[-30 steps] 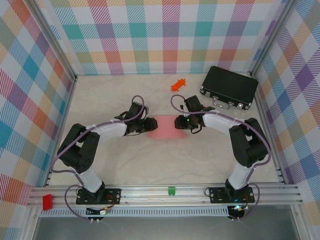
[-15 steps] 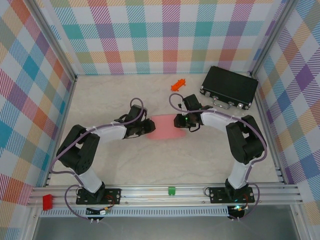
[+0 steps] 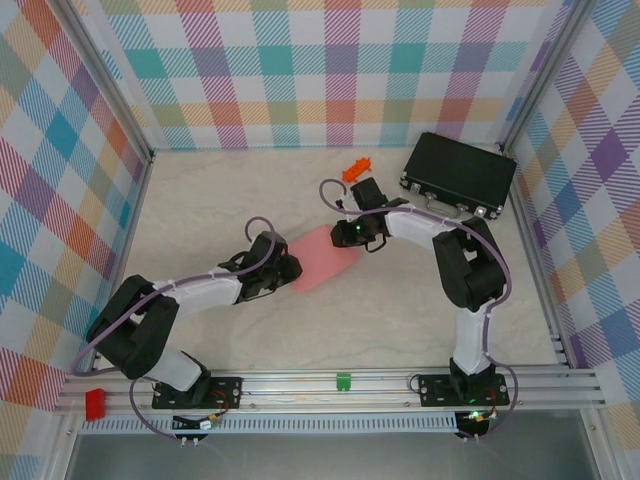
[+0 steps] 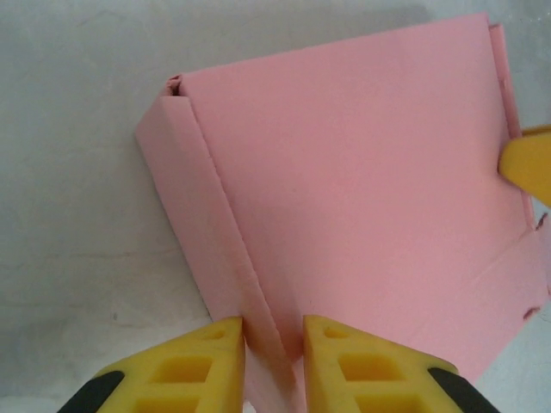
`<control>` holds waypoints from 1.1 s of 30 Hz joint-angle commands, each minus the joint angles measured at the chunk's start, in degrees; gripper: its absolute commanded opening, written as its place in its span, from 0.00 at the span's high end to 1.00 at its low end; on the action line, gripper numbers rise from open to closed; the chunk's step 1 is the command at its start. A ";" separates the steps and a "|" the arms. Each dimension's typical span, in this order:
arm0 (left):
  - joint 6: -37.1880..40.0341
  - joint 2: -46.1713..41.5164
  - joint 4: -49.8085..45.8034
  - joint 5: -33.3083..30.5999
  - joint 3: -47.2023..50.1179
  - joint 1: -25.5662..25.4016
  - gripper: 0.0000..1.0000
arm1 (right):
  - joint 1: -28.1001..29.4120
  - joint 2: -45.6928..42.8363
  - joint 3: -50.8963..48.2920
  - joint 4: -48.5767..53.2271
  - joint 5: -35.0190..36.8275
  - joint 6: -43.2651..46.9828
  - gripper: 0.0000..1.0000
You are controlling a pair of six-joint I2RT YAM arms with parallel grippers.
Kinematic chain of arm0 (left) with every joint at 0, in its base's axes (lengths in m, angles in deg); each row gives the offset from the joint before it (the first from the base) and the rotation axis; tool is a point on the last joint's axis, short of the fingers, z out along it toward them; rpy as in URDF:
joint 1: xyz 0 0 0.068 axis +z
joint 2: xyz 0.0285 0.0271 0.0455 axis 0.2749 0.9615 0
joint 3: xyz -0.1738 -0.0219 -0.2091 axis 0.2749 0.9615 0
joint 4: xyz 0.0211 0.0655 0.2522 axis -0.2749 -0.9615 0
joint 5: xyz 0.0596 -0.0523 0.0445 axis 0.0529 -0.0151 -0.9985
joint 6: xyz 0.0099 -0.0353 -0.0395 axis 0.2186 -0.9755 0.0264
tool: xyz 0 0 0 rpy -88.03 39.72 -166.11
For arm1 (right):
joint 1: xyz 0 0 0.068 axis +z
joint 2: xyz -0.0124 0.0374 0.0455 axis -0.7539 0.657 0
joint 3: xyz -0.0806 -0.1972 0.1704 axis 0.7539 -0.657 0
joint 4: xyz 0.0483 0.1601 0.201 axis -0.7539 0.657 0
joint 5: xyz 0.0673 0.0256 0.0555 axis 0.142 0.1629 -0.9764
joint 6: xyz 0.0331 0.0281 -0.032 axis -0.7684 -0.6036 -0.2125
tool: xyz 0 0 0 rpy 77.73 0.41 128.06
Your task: Fold the paper box
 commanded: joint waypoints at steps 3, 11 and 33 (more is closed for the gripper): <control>-4.49 -0.90 1.07 1.47 3.11 -2.43 0.74 | 2.55 6.21 5.10 6.29 -2.98 4.05 0.75; -5.11 -1.29 1.95 2.97 2.55 -4.38 0.68 | 2.79 7.18 12.48 10.04 1.40 4.88 0.74; 22.30 -2.70 -21.60 -2.53 -14.65 5.55 0.35 | -2.66 -20.73 -13.92 1.03 1.06 -13.31 0.45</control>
